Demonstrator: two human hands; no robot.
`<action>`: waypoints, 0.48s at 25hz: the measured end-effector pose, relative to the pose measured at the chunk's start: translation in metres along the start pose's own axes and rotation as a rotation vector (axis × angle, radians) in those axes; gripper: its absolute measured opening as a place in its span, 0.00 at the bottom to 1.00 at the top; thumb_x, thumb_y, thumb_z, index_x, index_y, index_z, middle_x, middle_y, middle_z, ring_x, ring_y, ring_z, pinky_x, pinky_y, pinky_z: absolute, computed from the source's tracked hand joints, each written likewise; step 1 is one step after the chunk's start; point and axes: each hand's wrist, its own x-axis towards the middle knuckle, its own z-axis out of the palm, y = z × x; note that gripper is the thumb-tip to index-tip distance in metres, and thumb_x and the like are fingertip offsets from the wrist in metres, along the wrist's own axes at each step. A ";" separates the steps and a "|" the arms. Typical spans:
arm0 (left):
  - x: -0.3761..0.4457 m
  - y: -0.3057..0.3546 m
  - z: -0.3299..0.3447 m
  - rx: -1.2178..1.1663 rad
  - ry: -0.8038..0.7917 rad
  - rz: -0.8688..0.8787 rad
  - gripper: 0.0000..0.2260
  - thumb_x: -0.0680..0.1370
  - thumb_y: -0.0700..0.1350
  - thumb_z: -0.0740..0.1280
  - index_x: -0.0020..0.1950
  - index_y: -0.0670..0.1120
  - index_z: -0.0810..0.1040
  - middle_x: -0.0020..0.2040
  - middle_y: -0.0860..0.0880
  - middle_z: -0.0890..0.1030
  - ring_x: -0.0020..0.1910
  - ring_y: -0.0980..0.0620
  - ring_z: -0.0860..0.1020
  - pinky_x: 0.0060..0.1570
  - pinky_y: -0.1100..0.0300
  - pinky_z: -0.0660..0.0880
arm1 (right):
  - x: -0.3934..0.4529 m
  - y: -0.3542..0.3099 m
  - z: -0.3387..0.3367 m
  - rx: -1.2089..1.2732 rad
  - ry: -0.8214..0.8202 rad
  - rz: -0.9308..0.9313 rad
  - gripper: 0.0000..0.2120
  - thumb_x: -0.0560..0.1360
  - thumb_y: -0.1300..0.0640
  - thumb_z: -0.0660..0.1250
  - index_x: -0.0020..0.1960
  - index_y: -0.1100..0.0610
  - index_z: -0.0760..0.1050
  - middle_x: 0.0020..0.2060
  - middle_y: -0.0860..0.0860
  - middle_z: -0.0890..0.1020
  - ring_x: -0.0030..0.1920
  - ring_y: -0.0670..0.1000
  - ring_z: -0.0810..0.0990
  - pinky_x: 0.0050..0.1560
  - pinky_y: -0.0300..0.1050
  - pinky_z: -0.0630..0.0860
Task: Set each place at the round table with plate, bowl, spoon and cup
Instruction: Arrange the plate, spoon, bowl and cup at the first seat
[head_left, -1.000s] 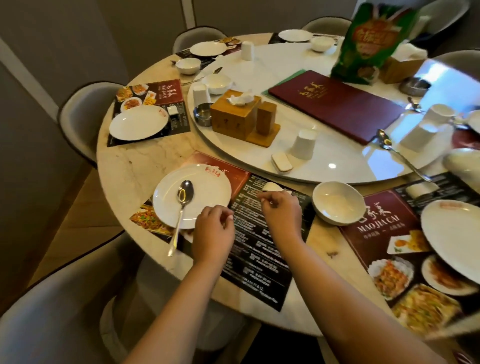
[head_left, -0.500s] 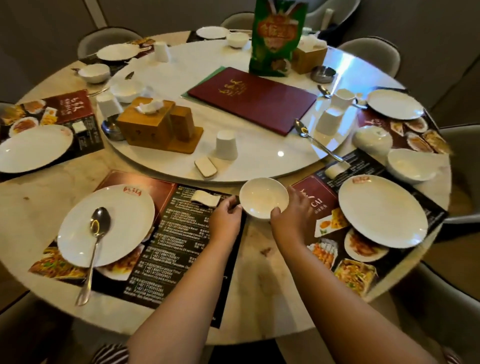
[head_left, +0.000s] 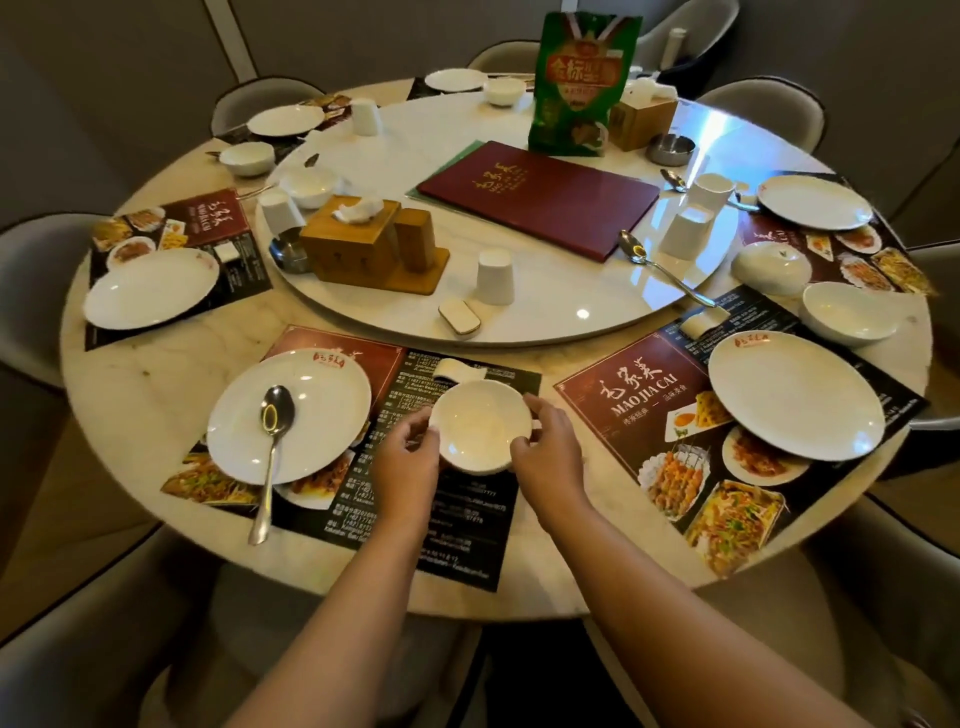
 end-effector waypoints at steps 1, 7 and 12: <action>-0.003 -0.005 -0.014 -0.006 0.010 -0.001 0.09 0.78 0.46 0.66 0.54 0.58 0.78 0.54 0.55 0.80 0.55 0.54 0.77 0.51 0.58 0.76 | -0.010 -0.002 0.009 -0.005 -0.023 0.003 0.26 0.75 0.67 0.63 0.71 0.52 0.67 0.65 0.48 0.70 0.61 0.47 0.71 0.60 0.45 0.75; -0.006 -0.028 -0.064 -0.020 0.027 -0.039 0.13 0.77 0.43 0.67 0.58 0.57 0.80 0.56 0.54 0.80 0.61 0.49 0.76 0.61 0.45 0.75 | -0.035 -0.003 0.049 -0.079 -0.091 -0.043 0.27 0.75 0.68 0.63 0.72 0.54 0.67 0.67 0.50 0.71 0.65 0.51 0.72 0.65 0.44 0.72; -0.002 -0.030 -0.072 0.015 -0.012 -0.014 0.14 0.78 0.42 0.66 0.62 0.53 0.78 0.58 0.51 0.79 0.60 0.50 0.75 0.62 0.47 0.74 | -0.035 -0.003 0.058 -0.089 -0.077 -0.038 0.28 0.75 0.67 0.64 0.73 0.54 0.67 0.68 0.51 0.71 0.64 0.52 0.73 0.65 0.50 0.74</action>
